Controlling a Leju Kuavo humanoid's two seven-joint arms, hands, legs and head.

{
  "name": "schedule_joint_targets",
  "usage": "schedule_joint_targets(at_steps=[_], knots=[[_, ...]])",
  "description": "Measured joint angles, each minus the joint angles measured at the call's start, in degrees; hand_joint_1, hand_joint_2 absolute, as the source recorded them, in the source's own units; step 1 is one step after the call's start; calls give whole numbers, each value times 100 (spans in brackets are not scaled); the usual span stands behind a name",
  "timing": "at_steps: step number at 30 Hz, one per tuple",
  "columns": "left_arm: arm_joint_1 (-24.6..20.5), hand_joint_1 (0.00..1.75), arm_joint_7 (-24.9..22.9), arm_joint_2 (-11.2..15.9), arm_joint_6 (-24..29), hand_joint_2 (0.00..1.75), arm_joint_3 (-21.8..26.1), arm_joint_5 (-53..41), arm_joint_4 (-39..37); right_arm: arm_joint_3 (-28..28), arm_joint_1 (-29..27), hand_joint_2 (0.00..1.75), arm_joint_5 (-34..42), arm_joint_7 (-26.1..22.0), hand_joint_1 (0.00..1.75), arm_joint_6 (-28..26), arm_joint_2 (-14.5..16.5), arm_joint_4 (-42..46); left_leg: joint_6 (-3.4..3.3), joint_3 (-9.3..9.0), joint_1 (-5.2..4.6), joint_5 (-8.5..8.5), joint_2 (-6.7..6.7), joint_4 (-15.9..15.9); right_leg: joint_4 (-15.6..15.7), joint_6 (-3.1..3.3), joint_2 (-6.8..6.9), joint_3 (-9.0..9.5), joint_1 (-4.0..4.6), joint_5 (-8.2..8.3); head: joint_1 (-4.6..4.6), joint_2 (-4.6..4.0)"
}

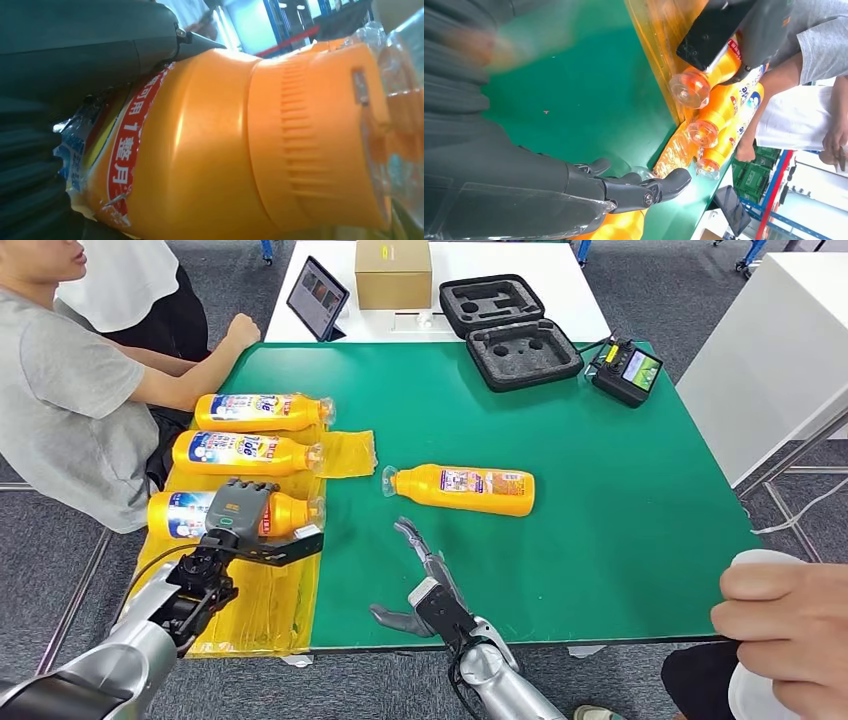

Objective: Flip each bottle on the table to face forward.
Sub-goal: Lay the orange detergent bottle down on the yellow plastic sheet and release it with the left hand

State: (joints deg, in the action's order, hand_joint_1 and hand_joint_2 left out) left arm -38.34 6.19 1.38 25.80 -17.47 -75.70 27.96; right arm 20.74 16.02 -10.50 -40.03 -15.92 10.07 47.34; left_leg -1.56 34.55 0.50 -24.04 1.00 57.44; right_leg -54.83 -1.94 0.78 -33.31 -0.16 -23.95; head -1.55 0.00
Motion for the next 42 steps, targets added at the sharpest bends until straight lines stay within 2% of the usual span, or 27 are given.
schedule_joint_targets(at_steps=[12,18,20,21,23,24,25,27,28,31,32,33,42], knots=[[-99,175,245,-121,-167,175,22,181,-203,0,-4,175,19,0,0,-4,-32,1,0,-2,0,0,-1,0,0,0,1,3,0,0,-2,0],[-105,175,587,-210,-458,175,175,508,-259,0,-3,175,21,0,0,1,-37,1,0,-6,0,0,-2,0,0,0,2,8,0,0,0,0],[-109,164,595,-216,-471,175,192,508,-271,0,-3,175,21,0,0,2,-38,1,0,-6,0,0,-2,0,0,0,2,9,0,0,0,0],[-112,154,599,-216,-477,175,193,508,-277,0,-3,175,22,-1,0,3,-39,1,0,-7,0,0,-2,0,0,0,2,9,0,0,0,0],[-116,114,603,-216,-487,175,195,508,-284,0,-3,175,26,-1,0,6,-39,1,0,-8,0,0,-2,-1,0,0,2,10,0,0,0,0],[-117,106,603,-216,-492,175,196,508,-286,0,-3,175,28,0,0,7,-39,1,0,-8,0,0,-2,-1,0,0,2,10,0,0,0,0],[-118,112,603,-216,-499,175,196,508,-289,0,-3,175,29,-1,0,7,-39,1,0,-8,0,0,-2,-1,-1,0,2,10,0,0,0,0],[-125,143,602,-216,-535,175,196,511,-295,0,-2,175,30,0,0,7,-39,1,0,-8,0,0,-2,-1,-1,0,2,11,0,0,0,0],[-135,128,601,-216,-566,175,196,513,-301,0,-2,175,32,0,0,6,-39,1,0,-8,0,0,-3,-1,-1,0,2,11,0,0,0,0],[-181,25,597,-216,-686,175,198,527,-337,0,0,175,38,1,0,5,-40,1,0,-10,0,0,-10,-1,-1,0,2,13,0,0,0,0],[-192,11,594,-216,-715,175,199,536,-350,0,0,175,39,1,0,5,-41,1,0,-11,0,0,-12,-1,-1,0,2,14,-1,0,0,0],[-200,5,589,-216,-734,175,199,548,-359,0,0,175,40,1,0,5,-43,1,0,-12,0,0,-13,-1,-1,0,2,15,-1,0,0,0],[-204,3,548,-215,-781,175,213,587,-403,2,0,175,47,0,0,1,-62,1,3,-15,0,3,-18,-1,-4,0,4,17,-1,0,0,0]])
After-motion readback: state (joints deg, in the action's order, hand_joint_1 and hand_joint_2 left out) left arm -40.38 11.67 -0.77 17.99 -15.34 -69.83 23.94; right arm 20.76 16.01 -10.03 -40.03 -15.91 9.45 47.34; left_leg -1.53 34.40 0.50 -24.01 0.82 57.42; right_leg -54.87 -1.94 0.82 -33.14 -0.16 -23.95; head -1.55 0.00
